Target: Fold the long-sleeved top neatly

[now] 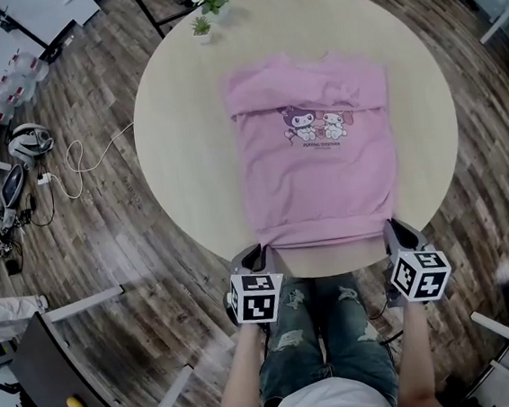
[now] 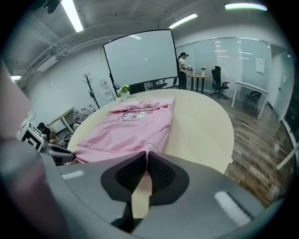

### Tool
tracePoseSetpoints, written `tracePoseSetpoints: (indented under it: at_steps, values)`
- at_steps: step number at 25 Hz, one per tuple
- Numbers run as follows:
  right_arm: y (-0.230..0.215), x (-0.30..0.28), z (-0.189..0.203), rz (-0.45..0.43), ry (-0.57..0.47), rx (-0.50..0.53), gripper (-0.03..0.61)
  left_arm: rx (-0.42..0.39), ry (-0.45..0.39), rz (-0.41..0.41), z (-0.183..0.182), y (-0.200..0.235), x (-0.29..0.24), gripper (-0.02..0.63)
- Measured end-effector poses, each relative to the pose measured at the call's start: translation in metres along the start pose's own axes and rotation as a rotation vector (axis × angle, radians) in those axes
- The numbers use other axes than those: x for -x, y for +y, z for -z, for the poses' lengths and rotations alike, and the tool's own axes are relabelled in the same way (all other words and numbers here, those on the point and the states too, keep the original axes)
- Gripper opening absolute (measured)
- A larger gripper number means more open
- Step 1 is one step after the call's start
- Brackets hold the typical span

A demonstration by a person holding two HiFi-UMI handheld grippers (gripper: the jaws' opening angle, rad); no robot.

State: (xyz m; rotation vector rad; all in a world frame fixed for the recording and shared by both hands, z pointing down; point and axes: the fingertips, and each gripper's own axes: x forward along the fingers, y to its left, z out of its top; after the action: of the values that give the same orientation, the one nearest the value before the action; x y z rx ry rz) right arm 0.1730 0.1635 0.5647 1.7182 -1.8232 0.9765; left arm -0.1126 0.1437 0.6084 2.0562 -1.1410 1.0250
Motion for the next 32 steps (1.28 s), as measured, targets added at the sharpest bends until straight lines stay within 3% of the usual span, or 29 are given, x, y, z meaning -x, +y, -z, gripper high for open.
tracePoseSetpoints:
  at_steps: [5,14,20,32]
  values:
    - [0.003,0.002,0.015,0.006,0.069,0.037,0.043,-0.071,0.048,0.007,0.011,0.002,0.009,0.029]
    - [0.020,0.015,0.037,-0.025,0.153,0.078,0.043,-0.098,0.081,-0.003,0.010,0.012,0.030,0.029]
    - [0.027,0.020,0.014,-0.027,0.100,0.063,0.043,-0.119,0.023,-0.008,-0.016,0.019,0.040,0.029]
    - [0.028,0.019,-0.068,-0.045,-0.011,0.082,0.043,-0.205,-0.094,-0.036,-0.116,0.036,0.049,0.031]
